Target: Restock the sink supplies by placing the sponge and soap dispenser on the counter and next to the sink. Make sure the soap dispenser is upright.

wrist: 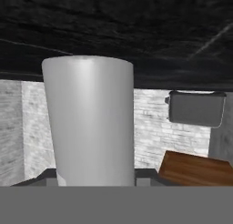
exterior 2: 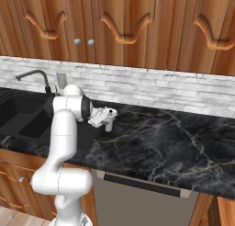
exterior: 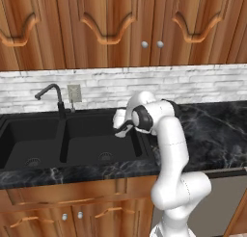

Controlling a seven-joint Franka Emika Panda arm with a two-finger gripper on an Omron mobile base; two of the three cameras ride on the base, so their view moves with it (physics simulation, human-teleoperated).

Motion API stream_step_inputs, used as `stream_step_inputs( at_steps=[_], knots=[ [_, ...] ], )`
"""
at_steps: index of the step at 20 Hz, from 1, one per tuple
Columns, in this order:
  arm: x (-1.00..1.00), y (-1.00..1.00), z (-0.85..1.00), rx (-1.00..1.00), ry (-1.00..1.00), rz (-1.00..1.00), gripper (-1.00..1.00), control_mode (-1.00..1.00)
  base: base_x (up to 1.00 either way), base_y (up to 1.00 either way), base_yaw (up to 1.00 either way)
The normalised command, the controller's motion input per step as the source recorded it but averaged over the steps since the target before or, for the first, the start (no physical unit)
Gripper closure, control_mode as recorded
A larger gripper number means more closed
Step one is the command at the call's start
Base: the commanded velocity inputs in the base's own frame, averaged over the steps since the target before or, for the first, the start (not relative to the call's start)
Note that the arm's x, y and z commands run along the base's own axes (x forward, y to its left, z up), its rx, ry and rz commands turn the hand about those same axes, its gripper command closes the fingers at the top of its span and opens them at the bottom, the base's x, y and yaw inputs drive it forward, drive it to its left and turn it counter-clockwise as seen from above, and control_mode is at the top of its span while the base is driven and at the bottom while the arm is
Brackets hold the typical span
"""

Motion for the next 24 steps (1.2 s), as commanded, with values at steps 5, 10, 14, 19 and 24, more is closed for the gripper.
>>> stream_step_inputs(
  at_steps=[5,10,14,19,24],
  knots=[
    [0.0,0.12,-0.17,-0.01,0.01,0.0,1.0,-1.0,0.0,0.0,0.0],
    [0.0,0.31,-0.18,-0.02,0.01,0.0,-1.0,-1.0,0.0,0.0,0.0],
    [0.0,0.41,-0.05,-0.03,0.0,0.0,-1.0,-1.0,0.0,0.0,0.0],
    [0.06,0.15,0.0,0.0,0.0,0.0,-1.0,-1.0,0.0,0.0,0.0],
    [0.15,0.0,0.01,0.0,0.0,0.0,-1.0,-1.0,0.0,0.0,0.0]
  ],
)
